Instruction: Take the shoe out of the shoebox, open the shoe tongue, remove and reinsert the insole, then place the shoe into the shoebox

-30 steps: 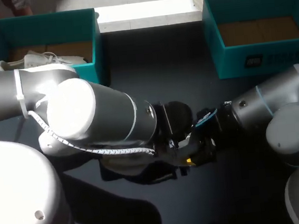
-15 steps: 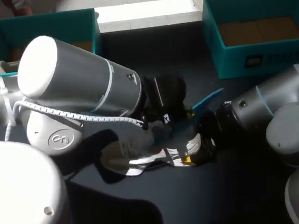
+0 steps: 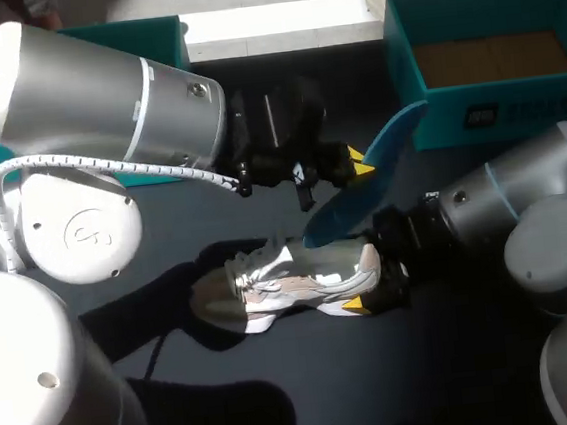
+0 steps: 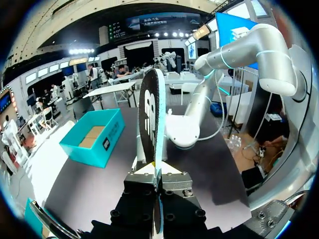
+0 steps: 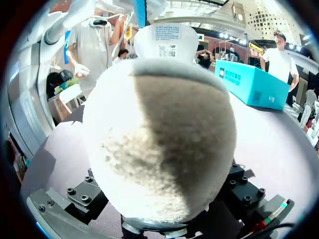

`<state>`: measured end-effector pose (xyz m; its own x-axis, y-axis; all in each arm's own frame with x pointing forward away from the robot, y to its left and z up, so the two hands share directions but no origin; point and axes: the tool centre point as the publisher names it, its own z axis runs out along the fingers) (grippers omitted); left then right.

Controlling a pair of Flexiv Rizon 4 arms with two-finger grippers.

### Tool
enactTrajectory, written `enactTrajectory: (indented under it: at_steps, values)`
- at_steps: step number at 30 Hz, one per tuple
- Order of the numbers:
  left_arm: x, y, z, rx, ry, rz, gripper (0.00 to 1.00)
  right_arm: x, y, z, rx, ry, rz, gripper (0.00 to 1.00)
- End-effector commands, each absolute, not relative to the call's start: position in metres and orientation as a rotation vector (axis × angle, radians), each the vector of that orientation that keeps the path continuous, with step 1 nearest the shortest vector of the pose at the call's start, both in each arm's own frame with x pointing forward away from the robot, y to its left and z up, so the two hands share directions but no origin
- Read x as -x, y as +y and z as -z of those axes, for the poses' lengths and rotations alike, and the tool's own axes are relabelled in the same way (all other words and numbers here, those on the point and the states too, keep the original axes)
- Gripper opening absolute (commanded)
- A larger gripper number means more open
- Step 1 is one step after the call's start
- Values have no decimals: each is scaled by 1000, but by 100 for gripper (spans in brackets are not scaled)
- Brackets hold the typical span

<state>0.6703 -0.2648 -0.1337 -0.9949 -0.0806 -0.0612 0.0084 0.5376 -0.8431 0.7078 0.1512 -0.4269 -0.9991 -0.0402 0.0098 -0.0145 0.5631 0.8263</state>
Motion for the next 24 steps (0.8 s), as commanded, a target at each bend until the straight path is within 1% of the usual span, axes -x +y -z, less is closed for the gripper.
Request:
enactTrajectory:
  at_steps: [1,11,13,24]
  values:
    - [-671,-236,122,-79,2692,1723,0,-706,151,431,-47,-2757,1446,0]
    - [-668,-224,97,-226,2677,2013,0,-706,151,431,-47,-2757,1446,0]
    - [-669,-222,93,-333,2688,2028,0,-706,151,431,-47,-2757,1446,0]
    - [-669,-222,93,-333,2688,2028,0,-706,151,431,-47,-2757,1446,0]
